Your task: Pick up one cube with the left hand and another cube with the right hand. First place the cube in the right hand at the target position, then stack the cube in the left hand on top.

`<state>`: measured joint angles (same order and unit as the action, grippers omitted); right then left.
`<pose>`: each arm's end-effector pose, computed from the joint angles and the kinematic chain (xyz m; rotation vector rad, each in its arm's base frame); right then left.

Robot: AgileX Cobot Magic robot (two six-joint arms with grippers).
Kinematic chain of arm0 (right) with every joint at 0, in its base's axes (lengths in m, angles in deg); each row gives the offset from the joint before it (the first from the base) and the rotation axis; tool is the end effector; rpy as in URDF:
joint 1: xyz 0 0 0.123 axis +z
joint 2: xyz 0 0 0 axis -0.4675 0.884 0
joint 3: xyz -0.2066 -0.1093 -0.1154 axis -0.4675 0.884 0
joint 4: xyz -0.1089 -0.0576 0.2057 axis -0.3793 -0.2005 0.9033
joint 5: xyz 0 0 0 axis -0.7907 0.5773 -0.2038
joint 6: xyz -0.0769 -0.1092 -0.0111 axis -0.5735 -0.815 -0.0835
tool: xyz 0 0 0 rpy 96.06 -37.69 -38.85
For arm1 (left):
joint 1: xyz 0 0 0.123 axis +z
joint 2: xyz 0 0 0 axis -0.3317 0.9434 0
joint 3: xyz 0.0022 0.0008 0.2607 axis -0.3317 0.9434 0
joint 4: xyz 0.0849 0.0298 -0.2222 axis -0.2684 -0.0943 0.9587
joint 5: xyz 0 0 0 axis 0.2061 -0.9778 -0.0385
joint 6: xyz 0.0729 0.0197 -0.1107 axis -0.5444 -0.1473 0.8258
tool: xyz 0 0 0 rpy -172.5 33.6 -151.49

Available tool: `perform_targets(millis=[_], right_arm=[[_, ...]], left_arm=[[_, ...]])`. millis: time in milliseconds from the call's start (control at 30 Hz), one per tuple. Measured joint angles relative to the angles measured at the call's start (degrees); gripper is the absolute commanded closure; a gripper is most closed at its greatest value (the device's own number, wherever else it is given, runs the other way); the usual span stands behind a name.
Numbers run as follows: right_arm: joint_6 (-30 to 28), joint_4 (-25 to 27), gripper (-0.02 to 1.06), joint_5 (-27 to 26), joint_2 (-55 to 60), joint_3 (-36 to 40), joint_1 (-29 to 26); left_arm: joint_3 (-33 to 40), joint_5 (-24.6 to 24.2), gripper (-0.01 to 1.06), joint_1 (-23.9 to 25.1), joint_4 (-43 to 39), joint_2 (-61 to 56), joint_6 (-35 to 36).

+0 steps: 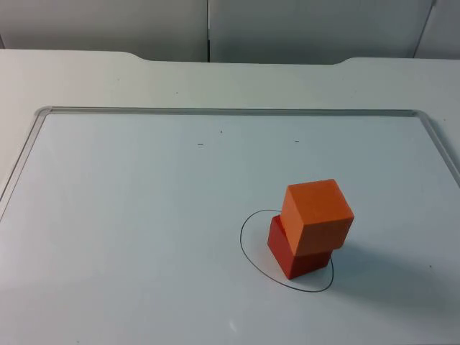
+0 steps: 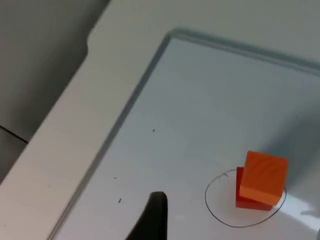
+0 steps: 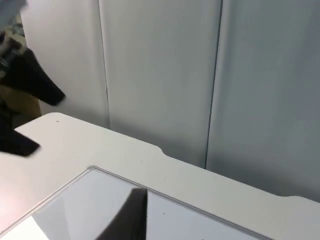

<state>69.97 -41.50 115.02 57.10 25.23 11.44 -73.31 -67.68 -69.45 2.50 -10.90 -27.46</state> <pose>0.0861 0.0437 0.3854 -0.5282 1.6541 0.3245 0.1914 -0.2141 0.3625 1.1976 1.9162 -0.2415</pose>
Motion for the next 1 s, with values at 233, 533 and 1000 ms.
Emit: perform_targets(millis=[233,533,1000], right_arm=[[-2.66,0.00,0.00,5.24,-0.71,1.50,0.00],[-2.79,1.75,0.00,6.45,-8.41,11.83,0.00],[1.11,4.24,0.00,17.15,-21.90,18.59,0.00]], left_arm=[[0.29,-8.19,0.20,0.00,0.00,-19.89,3.08],[16.49,-8.28,0.20,0.00,-4.30,-38.66,13.36],[42.77,-9.12,0.20,0.00,-7.77,-64.69,28.24]])
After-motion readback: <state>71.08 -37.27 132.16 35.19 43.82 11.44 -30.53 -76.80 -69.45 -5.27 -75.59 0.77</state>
